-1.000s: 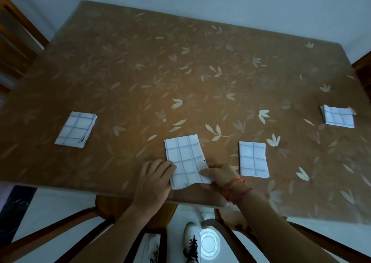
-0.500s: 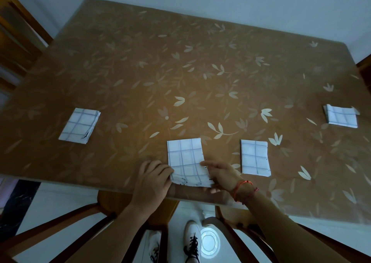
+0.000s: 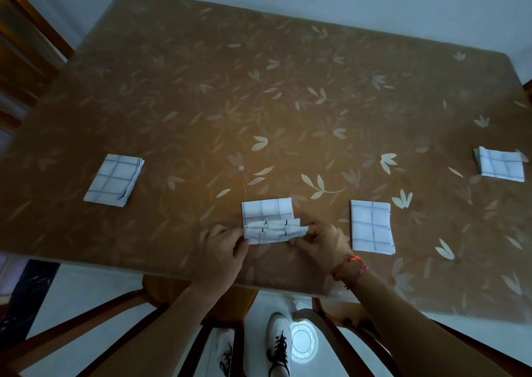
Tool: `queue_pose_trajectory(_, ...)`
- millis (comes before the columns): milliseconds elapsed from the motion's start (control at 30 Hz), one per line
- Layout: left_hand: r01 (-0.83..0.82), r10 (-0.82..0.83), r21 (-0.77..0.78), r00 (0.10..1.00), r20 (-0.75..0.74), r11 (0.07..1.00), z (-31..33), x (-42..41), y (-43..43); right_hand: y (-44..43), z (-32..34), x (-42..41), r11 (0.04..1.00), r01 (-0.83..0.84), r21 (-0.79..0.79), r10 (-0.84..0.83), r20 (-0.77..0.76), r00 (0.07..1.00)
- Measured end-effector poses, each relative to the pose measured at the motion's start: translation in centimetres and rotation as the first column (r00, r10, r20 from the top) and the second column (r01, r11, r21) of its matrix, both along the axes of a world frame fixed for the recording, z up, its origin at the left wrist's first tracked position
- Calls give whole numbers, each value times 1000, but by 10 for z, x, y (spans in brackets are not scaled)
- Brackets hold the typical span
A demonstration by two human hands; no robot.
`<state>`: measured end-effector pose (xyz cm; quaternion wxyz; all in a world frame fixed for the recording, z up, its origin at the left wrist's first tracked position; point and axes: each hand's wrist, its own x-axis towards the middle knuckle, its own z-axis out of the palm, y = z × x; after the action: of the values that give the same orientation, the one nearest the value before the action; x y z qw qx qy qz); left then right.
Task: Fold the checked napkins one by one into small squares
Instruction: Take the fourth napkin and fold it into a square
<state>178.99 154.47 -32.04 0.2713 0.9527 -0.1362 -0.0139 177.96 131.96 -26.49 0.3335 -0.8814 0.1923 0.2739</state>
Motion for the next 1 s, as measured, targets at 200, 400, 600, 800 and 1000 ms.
queue_pose_trajectory(200, -112, 110, -33, 992, -70, 993, 4, 9, -6, 1, -16, 14, 1000, 7, 9, -8, 132, 991)
queue_pose_trajectory(400, -138, 133, -64, 988, -75, 988, 1, 20, -9, 3, -29, 26, 997, 69, -15, -64, 227, 972)
queue_pose_trajectory(600, -105, 104, -25, 993, -50, 994, -5, 29, -9, 2, -38, 36, 995, 99, -19, -93, 211, 973)
queue_pose_trajectory(800, -7, 4, 55, 998, 55, 998, -12, 30, -5, 1, -42, 41, 992, 118, 52, -126, 213, 969)
queue_pose_trajectory(1000, 244, -287, 311, 952, 102, 919, -16, 34, 1, -1, -47, 45, 992, 114, 48, -121, 182, 976)
